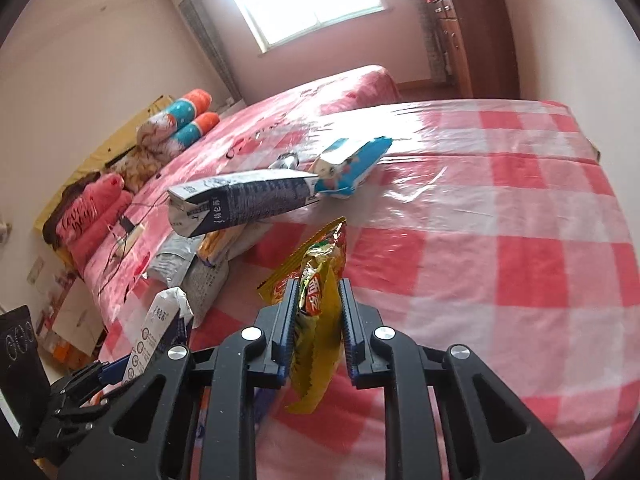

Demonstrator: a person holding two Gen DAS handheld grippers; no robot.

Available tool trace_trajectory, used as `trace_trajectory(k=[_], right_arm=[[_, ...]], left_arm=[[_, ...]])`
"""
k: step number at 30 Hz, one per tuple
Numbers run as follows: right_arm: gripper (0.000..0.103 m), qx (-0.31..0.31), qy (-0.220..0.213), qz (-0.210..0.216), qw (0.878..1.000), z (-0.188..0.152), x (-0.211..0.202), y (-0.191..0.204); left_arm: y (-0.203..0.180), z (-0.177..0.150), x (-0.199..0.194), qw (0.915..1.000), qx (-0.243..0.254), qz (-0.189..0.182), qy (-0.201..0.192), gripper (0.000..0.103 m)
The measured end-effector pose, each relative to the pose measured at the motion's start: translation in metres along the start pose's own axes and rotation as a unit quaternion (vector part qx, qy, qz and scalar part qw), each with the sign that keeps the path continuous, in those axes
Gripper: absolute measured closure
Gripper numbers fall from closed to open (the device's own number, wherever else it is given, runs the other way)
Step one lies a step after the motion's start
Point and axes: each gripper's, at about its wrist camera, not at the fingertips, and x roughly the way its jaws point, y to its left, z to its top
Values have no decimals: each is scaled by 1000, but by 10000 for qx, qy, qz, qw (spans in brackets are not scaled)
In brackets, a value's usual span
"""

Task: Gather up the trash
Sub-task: 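Grasp the yellow chip bag with the right gripper and lift it, then carry both items to the orange bucket and open both grippers to drop them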

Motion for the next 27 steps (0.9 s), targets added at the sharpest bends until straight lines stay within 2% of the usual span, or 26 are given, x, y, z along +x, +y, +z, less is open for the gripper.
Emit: trace_trajectory(k=[8,15,21,27], right_arm=[[82,58,-346,117,9993,-7,-48,5],[82,-25,-465,494,9977,-11,-80,29],[82,-256,-208,1048,9939,-22,-85,71],[82,-688,361,1739,9817,-46,-70,131]], left_arm=[[-4,-3,-21,9998,17,-86,-154,48],[-2,-7,-49,9993,15,-60,-380,48],[14,-20,-82,9984,-59,132,-545,48],[52,-45,-121,9954,-263,681,-614,48]])
